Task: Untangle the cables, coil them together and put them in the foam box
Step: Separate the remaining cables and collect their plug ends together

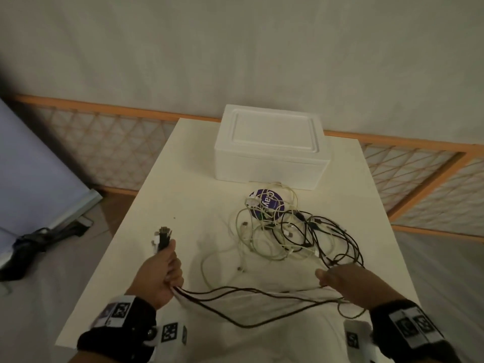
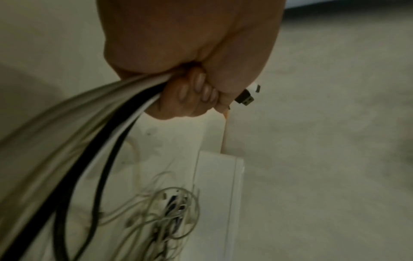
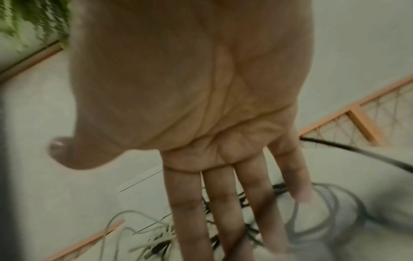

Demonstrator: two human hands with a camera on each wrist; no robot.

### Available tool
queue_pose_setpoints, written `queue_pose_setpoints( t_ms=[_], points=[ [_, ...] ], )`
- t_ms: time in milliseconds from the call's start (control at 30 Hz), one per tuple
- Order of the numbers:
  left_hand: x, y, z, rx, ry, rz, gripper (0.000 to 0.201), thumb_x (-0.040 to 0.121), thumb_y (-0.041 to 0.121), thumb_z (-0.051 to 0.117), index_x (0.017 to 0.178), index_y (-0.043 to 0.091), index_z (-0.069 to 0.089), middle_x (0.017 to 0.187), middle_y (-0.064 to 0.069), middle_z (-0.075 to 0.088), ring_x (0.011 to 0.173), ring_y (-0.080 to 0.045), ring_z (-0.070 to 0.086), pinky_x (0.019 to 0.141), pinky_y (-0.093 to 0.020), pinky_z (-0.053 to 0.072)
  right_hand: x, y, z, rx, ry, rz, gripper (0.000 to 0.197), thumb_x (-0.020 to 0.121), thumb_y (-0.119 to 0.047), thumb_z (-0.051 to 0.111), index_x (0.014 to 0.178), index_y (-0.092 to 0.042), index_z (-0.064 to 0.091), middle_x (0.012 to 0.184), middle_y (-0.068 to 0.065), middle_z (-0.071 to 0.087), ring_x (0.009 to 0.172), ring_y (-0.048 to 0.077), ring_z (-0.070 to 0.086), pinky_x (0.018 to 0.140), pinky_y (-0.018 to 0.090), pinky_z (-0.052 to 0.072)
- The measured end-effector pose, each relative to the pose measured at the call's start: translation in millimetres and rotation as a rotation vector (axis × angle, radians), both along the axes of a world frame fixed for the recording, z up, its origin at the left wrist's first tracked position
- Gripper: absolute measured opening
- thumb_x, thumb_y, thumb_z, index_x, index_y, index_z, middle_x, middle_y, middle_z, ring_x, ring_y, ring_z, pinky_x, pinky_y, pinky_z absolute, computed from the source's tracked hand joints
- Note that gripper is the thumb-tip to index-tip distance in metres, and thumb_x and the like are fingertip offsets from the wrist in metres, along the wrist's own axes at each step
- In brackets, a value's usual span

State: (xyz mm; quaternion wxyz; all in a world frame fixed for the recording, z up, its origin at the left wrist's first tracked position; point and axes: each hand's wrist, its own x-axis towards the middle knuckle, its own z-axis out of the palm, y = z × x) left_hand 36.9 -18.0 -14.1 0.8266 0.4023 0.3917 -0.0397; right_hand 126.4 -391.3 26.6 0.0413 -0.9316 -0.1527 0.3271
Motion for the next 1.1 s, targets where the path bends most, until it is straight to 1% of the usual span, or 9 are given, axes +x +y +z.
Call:
queue_pose_setpoints(
  t_ms=[67,133,300,533,633,700,800,1000,1100],
  points=[
    [-2.7,-13.5,-8.2,0.014,0.033,-0.019,0.047,0.098,0.032,0.049,0.059,0.020,0.027,0.044,0.004,0.022,0.030,-0.008,0.019,0.036,-0.016,0.018,7.1,14.8,-12.5,-0.013,-0.108,0.099,0.043,0.096,-0.051,0.037,0.113,-0.018,0.060,0.103,0.004,0.064,0.097,0.020,0.060,0.085,0.033,0.047],
    [0.2,-22.7,-8.0,0.029,0.037,-0.016,0.047,0.097,0.033,0.051,0.058,0.020,0.027,0.046,0.004,0.021,0.032,-0.009,0.019,0.036,-0.017,0.019,14.5,35.1,-30.6,0.060,-0.169,0.120,0.029,0.096,-0.038,0.046,0.114,-0.021,0.060,0.110,0.000,0.062,0.104,0.018,0.058,0.088,0.031,0.046],
    [15.2,-36.0,1.2,0.136,0.021,-0.065,0.046,0.094,0.034,0.055,0.060,0.020,0.029,0.048,0.001,0.026,0.036,-0.010,0.023,0.039,-0.023,0.023,34.3,65.4,-78.3,0.120,-0.236,0.111,0.039,0.092,-0.011,0.045,0.128,-0.025,0.048,0.127,0.004,0.042,0.102,0.026,0.058,0.084,0.037,0.051],
    [25.0,-54.2,17.9,0.274,-0.050,-0.134,0.043,0.095,0.029,0.054,0.058,0.008,0.045,0.058,-0.007,0.053,0.035,-0.010,0.025,0.036,-0.021,0.025,49.9,58.9,-75.8,0.139,-0.388,0.291,0.017,0.091,-0.029,0.056,0.102,-0.022,0.066,0.111,0.001,0.057,0.106,0.024,0.052,0.080,0.034,0.048],
    [32.1,-63.2,27.5,0.400,-0.121,-0.202,0.036,0.097,0.027,0.052,0.079,0.000,0.067,0.083,-0.012,0.070,0.040,-0.011,0.028,0.042,-0.024,0.028,58.2,65.1,-36.7,0.289,-0.434,0.350,0.016,0.090,-0.025,0.055,0.094,-0.020,0.070,0.095,-0.001,0.066,0.092,0.019,0.061,0.073,0.025,0.039],
    [38.4,-71.4,38.7,0.474,-0.199,-0.272,0.030,0.097,0.029,0.052,0.094,0.010,0.075,0.070,-0.013,0.059,0.046,-0.014,0.027,0.046,-0.025,0.027,59.7,71.3,-6.7,0.441,-0.504,0.372,0.021,0.092,-0.026,0.051,0.091,-0.017,0.070,0.085,0.001,0.068,0.082,0.022,0.062,0.071,0.028,0.045],
    [48.1,-90.7,59.3,0.568,-0.329,-0.361,0.022,0.096,0.025,0.054,0.103,0.017,0.074,0.048,0.005,0.039,0.048,-0.014,0.023,0.046,-0.023,0.023,49.9,83.0,25.1,0.557,-0.643,0.513,0.032,0.091,-0.034,0.040,0.089,-0.021,0.069,0.080,-0.002,0.063,0.075,0.022,0.059,0.071,0.036,0.051],
    [57.6,-113.2,78.1,0.661,-0.423,-0.570,0.015,0.087,0.000,0.063,0.085,0.014,0.066,0.047,0.017,0.056,0.042,0.006,0.047,0.047,-0.007,0.034,30.3,91.4,47.7,0.831,-0.827,0.461,0.023,0.088,-0.023,0.049,0.087,-0.011,0.069,0.086,0.004,0.061,0.077,0.022,0.058,0.069,0.033,0.051],
    [54.0,-106.9,72.2,0.690,-0.354,-0.580,0.013,0.089,0.010,0.065,0.078,0.013,0.070,0.042,0.013,0.048,0.038,0.000,0.039,0.044,-0.014,0.030,26.3,84.6,61.0,1.052,-0.782,0.268,0.020,0.090,-0.028,0.053,0.095,-0.016,0.069,0.090,-0.001,0.061,0.080,0.009,0.057,0.072,0.018,0.047]
  ],
)
